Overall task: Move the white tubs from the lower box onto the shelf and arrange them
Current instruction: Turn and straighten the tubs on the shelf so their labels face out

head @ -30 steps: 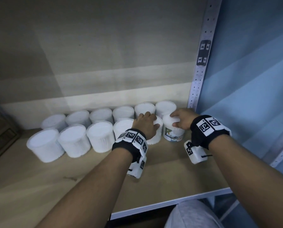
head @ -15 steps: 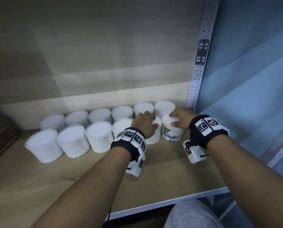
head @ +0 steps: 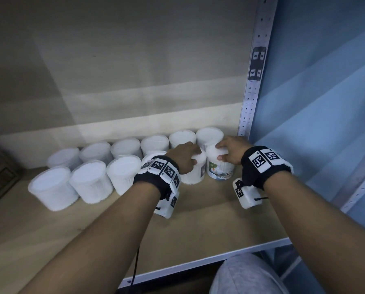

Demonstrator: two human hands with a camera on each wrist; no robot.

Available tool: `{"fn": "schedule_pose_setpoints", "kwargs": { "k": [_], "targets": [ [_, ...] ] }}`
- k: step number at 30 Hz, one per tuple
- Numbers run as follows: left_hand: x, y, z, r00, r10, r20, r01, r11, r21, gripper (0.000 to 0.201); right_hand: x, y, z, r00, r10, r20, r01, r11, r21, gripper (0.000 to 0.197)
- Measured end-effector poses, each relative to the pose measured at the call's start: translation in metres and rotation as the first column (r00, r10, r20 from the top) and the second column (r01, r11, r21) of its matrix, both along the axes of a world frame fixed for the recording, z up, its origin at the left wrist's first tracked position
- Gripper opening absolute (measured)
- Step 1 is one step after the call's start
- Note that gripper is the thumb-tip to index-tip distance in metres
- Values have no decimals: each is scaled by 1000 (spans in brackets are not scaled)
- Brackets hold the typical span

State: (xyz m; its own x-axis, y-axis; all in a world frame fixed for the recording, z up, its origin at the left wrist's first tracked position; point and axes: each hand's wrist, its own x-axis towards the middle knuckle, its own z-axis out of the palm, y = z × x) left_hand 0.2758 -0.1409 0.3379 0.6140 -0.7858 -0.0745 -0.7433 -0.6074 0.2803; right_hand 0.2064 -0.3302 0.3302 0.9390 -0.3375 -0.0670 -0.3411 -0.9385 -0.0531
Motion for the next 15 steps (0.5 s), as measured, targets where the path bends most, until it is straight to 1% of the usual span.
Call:
{"fn": "schedule_pose_setpoints", "kwargs": {
  "k": [3, 5, 7, 8, 9, 10, 12, 13, 15],
  "targets": [
    [0, 3, 9, 991, -34, -129, 30, 999, -33, 50, 1, 0, 1, 1000, -6, -4, 6, 1000, 10, 56],
    [-5, 2, 14, 986, -49, -159, 28, 991, -134, 51, 1, 0, 1, 1000, -8, -2, 8, 1000, 20, 56],
    [-9, -2, 13, 993, -20, -121, -15, 957, -290, 43, 0, 0, 1, 1000, -4, -3, 4, 1000, 26, 56],
    [-9, -5, 11, 998, 16, -67, -39, 939, -343, 38, 0, 0, 1, 1000, -2, -5, 3, 1000, 26, 57],
    [-8, -8, 7, 997, 71, -14, -72, 932, -354, 35, 0, -1, 1, 1000, -2, -7, 3, 1000, 29, 57],
    [-7, -10, 3, 991, 127, 31, -109, 935, -338, 35, 0, -1, 2, 1000, -3, -9, 3, 1000, 30, 57],
    [-7, -13, -4, 973, 214, 91, -189, 956, -225, 45, 0, -1, 2, 1000, -1, -6, 1, 1000, 25, 56],
    [-6, -14, -6, 965, 228, 127, -207, 965, -158, 50, 0, -1, 2, 1000, -2, -3, 2, 1000, 25, 56],
    [-7, -15, -9, 957, 212, 197, -201, 977, -74, 54, 0, -2, 1, 1000, -5, 3, 5, 999, 33, 56]
  ]
}}
